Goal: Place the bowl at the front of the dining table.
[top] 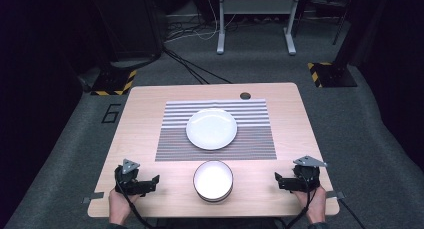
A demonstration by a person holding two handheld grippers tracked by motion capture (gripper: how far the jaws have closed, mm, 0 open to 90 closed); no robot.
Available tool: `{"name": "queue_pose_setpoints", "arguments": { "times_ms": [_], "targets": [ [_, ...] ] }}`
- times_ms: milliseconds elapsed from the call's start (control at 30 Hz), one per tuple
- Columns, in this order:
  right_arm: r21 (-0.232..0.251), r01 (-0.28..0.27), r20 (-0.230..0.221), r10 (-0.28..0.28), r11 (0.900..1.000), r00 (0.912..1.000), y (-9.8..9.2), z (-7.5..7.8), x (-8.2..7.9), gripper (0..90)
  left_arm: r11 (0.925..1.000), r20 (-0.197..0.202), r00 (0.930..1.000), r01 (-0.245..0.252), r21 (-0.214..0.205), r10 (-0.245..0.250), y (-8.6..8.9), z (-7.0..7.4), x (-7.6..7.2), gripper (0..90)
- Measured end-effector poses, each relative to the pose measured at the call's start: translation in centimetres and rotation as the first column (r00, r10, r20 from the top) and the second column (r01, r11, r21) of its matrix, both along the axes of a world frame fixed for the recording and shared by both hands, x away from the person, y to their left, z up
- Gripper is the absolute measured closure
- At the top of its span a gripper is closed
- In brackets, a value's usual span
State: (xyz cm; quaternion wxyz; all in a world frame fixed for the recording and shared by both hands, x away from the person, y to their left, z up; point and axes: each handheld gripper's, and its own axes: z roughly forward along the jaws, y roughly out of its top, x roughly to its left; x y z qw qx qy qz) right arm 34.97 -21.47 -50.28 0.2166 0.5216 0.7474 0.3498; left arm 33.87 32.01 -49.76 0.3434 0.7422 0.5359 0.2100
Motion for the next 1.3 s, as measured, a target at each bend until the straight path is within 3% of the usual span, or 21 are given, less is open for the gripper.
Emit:
{"name": "queue_pose_setpoints", "arguments": {
  "times_ms": [467,867,1300],
  "targets": [
    [0.026,-0.062,0.045,0.061,0.9977,0.9971,1.8,2.9,-1.3,2.6,0.9931,0.029,0.9930,0.115,-0.022,-0.114,-2.8,2.3,-0.8,5.0],
    [0.024,-0.122,0.089,0.119,0.9923,0.9889,3.3,5.0,-1.9,3.4,0.9860,0.046,0.9854,0.165,-0.026,-0.164,-4.2,3.6,-1.1,6.2],
    [0.031,-0.171,0.107,0.167,0.9847,0.9801,4.8,6.3,-2.6,4.3,0.9789,0.065,0.9777,0.202,-0.030,-0.200,-5.5,4.9,-1.3,6.8]
  ]
}}
